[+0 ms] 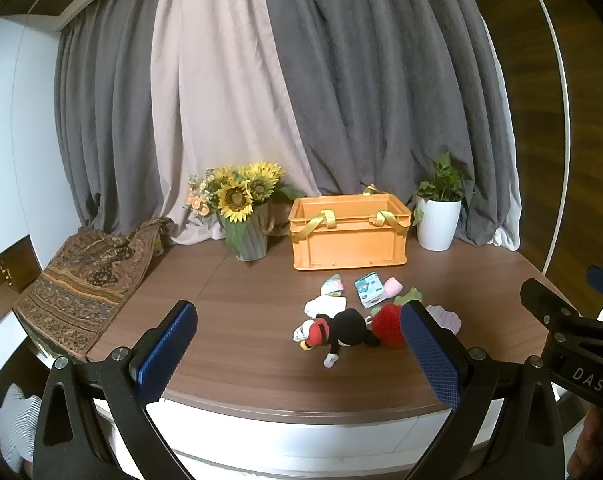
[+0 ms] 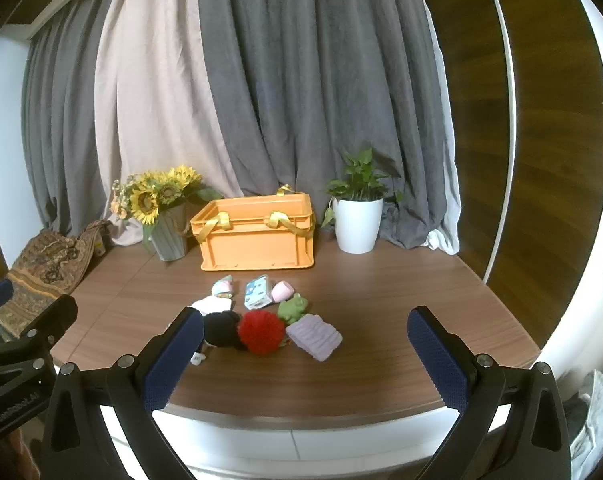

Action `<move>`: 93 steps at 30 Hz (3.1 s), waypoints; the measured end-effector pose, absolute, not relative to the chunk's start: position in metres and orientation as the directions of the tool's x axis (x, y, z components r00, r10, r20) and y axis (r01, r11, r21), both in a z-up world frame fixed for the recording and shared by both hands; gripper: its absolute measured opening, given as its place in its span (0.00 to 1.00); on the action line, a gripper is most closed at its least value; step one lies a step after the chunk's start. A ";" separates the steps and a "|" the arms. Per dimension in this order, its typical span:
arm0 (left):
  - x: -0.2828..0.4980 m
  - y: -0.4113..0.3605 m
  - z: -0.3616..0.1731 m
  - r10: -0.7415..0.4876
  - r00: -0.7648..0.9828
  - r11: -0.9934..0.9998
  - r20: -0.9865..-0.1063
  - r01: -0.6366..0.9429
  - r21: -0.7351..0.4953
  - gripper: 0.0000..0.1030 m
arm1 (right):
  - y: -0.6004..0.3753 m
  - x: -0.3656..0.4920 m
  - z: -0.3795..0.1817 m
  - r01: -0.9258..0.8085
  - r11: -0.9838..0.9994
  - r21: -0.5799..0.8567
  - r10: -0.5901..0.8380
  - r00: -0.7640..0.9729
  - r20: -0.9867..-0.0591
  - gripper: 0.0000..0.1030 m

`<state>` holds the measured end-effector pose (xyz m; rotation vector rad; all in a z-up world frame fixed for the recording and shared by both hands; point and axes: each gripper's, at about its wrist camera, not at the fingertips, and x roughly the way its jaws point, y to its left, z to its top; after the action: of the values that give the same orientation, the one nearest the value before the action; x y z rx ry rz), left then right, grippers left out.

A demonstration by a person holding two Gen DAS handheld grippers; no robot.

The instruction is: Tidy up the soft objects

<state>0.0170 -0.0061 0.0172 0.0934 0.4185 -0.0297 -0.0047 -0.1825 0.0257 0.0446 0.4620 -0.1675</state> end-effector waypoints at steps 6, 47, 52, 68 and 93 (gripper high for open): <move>0.017 -0.008 0.013 -0.011 0.913 0.995 -0.407 0.049 0.083 1.00 | -0.183 -0.005 0.026 0.170 0.985 0.008 -0.148 0.881 -0.449 1.00; 0.018 -0.008 0.008 -0.009 0.913 0.996 -0.409 0.046 0.079 1.00 | -0.179 0.008 0.021 0.157 0.988 0.010 -0.134 0.873 -0.469 1.00; 0.019 -0.008 0.008 -0.008 0.912 0.996 -0.409 0.045 0.079 1.00 | -0.178 0.008 0.021 0.155 0.988 0.011 -0.131 0.873 -0.470 1.00; 0.050 -0.004 -0.011 -0.006 0.892 0.996 -0.452 0.047 0.078 1.00 | -0.175 0.034 0.008 0.139 0.990 0.037 -0.101 0.853 -0.512 1.00; 0.210 0.016 -0.094 -0.254 0.666 0.925 -0.701 0.380 0.026 0.83 | -0.147 0.164 -0.076 0.207 0.972 0.115 -0.065 0.702 -0.709 0.91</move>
<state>0.2096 0.0158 -0.0937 0.1754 0.7624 -0.3601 0.1641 -0.1471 -0.0759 0.1921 0.7788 -0.1521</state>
